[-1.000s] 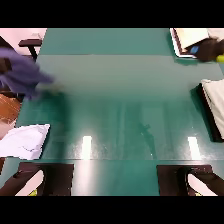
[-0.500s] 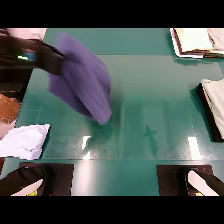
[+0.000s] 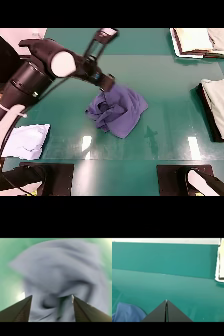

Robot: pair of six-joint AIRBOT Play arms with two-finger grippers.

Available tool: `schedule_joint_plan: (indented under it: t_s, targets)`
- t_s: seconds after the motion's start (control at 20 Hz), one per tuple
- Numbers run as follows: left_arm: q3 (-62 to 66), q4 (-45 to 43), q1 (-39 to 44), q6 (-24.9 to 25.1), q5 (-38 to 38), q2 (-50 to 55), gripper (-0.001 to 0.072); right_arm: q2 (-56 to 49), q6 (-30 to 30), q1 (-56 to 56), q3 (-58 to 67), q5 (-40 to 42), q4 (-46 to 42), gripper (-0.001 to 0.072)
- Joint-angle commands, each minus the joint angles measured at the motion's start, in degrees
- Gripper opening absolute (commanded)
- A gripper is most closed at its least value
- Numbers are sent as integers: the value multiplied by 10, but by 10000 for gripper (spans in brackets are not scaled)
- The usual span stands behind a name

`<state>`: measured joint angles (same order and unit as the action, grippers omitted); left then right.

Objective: Fold the shirts.

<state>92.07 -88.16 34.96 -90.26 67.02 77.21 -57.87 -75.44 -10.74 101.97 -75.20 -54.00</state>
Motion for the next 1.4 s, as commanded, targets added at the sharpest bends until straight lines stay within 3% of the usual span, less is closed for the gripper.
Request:
schedule_joint_plan:
  t_s: [0.0,0.25,0.5,0.6,0.95,1.05,1.3,1.35]
  targets:
    - [-37,16,-105,-13,44,3,592,0,0,0,0,-11,0,20]
    - [-245,202,-212,36,-44,5,592,-5,0,0,-17,-26,5,20]
    - [-359,230,-206,37,-150,5,589,-5,0,31,-87,-12,4,20]
    - [-362,239,-206,37,-155,10,482,-5,0,48,-112,4,4,19]
    - [-356,291,-199,59,-147,53,477,-5,0,75,-169,19,4,20]
    - [-327,281,-200,70,-134,52,32,-5,-3,75,-202,9,3,20]
    - [-239,267,-200,78,-121,45,29,-5,-21,76,-398,0,4,23]
    - [-233,267,-200,78,-123,45,29,-5,-21,79,-448,13,7,122]
